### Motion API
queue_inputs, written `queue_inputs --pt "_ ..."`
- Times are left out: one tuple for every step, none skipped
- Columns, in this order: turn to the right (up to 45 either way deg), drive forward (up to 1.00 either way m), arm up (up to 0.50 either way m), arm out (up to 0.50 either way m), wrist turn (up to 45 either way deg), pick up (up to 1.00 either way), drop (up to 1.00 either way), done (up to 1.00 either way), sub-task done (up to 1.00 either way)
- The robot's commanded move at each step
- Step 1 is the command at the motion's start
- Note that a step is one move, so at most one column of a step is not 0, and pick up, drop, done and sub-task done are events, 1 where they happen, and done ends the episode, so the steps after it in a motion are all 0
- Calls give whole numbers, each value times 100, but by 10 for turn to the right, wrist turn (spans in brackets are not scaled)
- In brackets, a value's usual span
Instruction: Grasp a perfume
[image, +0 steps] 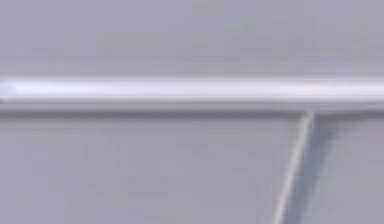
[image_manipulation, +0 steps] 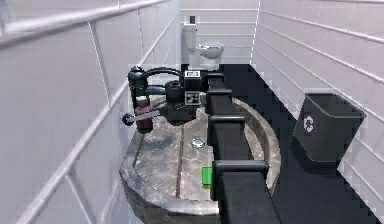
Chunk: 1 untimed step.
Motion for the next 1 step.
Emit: queue_inputs --pt "0 0 0 0 0 0 0 100 0"
